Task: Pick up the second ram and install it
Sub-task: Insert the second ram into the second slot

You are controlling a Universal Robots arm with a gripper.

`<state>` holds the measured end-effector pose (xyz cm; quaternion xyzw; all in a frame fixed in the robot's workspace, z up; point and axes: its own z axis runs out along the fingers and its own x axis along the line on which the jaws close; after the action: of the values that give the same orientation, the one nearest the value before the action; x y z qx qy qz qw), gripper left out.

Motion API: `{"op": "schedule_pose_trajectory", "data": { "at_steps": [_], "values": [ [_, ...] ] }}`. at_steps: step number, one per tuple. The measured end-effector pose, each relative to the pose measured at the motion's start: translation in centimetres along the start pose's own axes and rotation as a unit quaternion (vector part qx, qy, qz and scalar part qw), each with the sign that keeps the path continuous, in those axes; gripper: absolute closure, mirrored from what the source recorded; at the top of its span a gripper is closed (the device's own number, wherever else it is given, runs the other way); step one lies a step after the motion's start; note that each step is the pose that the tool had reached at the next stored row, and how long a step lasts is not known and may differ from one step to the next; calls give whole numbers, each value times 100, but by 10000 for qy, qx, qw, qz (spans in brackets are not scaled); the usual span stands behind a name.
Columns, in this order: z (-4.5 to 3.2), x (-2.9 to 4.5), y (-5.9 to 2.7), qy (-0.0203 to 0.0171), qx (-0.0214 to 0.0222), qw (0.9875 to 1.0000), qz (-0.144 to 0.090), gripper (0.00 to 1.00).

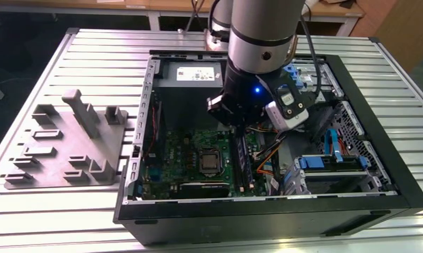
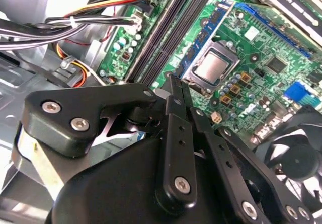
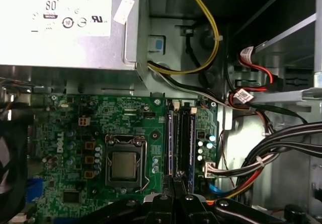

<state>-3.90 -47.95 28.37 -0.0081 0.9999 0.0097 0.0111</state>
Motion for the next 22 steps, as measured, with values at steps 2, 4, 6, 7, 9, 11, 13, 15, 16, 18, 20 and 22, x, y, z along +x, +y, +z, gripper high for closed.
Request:
{"op": "schedule_pose_trajectory", "data": {
  "at_steps": [2,4,6,7,9,11,13,15,16,18,20,22],
  "values": [
    [37,1,-1,0,0,10000,0,92],
    [72,2,-2,0,1,10000,0,92],
    [109,3,-3,0,0,10000,1,92],
    [128,3,-5,0,0,10000,0,92],
    [164,4,-9,0,0,10000,0,92],
    [196,5,-13,0,0,10000,0,92],
    [221,5,-20,0,0,10000,0,92],
    [244,6,-26,0,0,10000,1,92],
    [253,5,-28,0,1,10000,2,92],
    [265,-8,-30,0,-2,10000,6,92],
    [290,-36,-32,-1,-9,10000,13,92],
    [330,-44,-34,-1,-11,10000,23,92]
  ]
}}
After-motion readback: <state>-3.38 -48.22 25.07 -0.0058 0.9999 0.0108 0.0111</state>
